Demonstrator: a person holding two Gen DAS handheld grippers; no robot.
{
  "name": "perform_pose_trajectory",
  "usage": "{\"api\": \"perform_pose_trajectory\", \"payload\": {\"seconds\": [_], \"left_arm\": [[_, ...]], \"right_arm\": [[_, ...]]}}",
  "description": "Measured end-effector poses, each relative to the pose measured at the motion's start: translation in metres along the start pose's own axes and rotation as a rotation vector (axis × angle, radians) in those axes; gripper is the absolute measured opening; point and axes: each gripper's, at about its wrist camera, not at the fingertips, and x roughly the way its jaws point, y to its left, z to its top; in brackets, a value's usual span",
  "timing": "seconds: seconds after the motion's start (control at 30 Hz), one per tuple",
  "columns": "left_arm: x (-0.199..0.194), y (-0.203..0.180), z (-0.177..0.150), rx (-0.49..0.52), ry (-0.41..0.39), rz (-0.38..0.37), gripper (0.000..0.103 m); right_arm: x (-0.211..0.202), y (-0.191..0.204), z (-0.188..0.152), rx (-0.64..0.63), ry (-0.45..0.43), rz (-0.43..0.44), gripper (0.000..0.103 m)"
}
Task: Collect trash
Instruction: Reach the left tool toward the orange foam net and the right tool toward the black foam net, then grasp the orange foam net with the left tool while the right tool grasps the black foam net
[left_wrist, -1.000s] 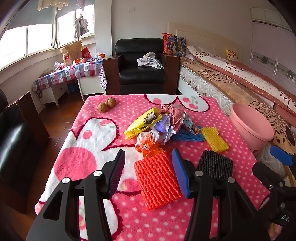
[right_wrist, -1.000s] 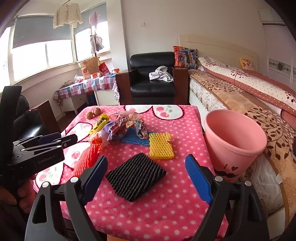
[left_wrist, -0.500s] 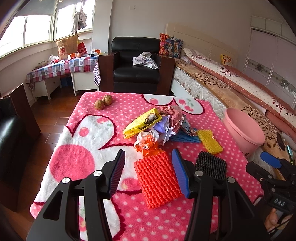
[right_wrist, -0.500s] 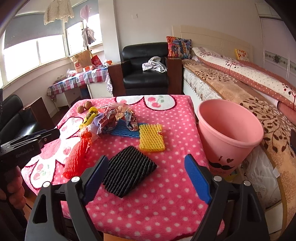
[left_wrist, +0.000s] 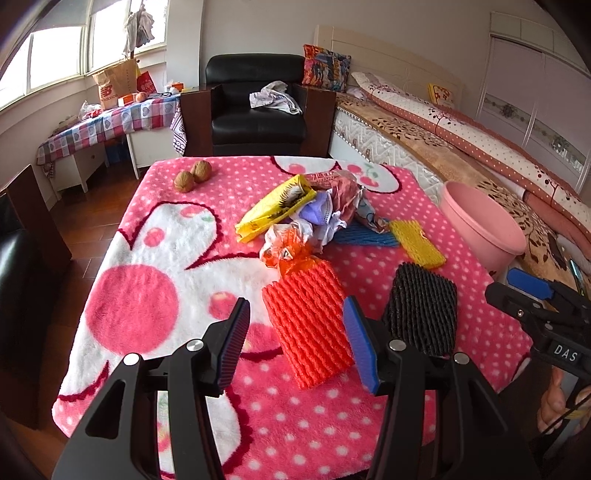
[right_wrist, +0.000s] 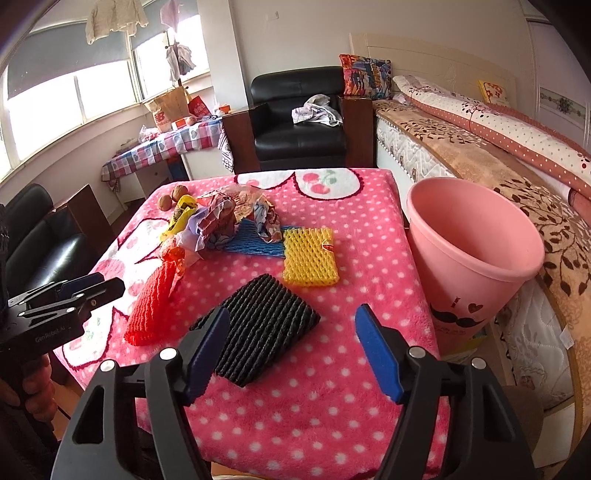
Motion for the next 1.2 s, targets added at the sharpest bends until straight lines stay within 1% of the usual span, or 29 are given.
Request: {"api": "perform_pose_trajectory", "payload": {"seconds": [0.23, 0.37, 0.47, 0.57, 0.6, 0.67, 0.73, 0.77, 0.83, 0.87, 0.93, 1.03, 1.13, 1.2], "left_arm": [[0.012, -0.007, 0.002, 0.002, 0.045, -0.016, 0.053], [0.022, -0.012, 0.007, -0.019, 0.076, -0.034, 0.053], [0.035, -0.014, 0.003, -0.007, 0.123, 0.010, 0.053], [0.047, -0.003, -0.004, -0.029, 0.182, 0.054, 0.053], [0.049, 0.002, -0.006, -0.043, 0.195, 0.060, 0.053], [0.051, 0.011, -0.008, -0.073, 0.212, 0.047, 0.053], [0.050, 0.017, -0.010, -0.094, 0.210, 0.036, 0.052], [0.048, 0.018, -0.010, -0.094, 0.206, 0.031, 0.039], [0.047, 0.018, -0.010, -0.089, 0.199, 0.028, 0.029], [0.046, 0.018, -0.010, -0.087, 0.196, 0.024, 0.021], [0.044, 0.016, -0.009, -0.080, 0.186, 0.022, 0.014], [0.038, 0.014, -0.005, -0.079, 0.159, -0.009, 0.012], [0.029, 0.009, -0.002, -0.055, 0.112, -0.040, 0.012], [0.023, 0.006, 0.000, -0.038, 0.086, -0.056, 0.012]], "right_arm": [[0.014, -0.003, 0.002, -0.006, 0.029, 0.005, 0.069], [0.022, -0.008, 0.002, 0.012, 0.052, 0.015, 0.069], [0.026, -0.009, 0.000, 0.013, 0.067, 0.022, 0.068], [0.031, -0.012, -0.002, 0.016, 0.081, 0.024, 0.068], [0.033, -0.013, -0.002, 0.018, 0.086, 0.024, 0.068], [0.039, -0.015, -0.003, 0.030, 0.105, 0.032, 0.068], [0.044, -0.017, -0.004, 0.042, 0.122, 0.042, 0.068], [0.046, -0.017, -0.004, 0.048, 0.130, 0.049, 0.068], [0.051, -0.018, -0.005, 0.054, 0.139, 0.059, 0.068], [0.053, -0.018, -0.004, 0.054, 0.142, 0.063, 0.068], [0.056, -0.017, -0.003, 0.054, 0.145, 0.065, 0.068], [0.062, -0.016, -0.004, 0.059, 0.157, 0.067, 0.068], [0.067, -0.014, -0.005, 0.064, 0.176, 0.073, 0.068], [0.071, -0.013, -0.006, 0.063, 0.187, 0.077, 0.063]]}}
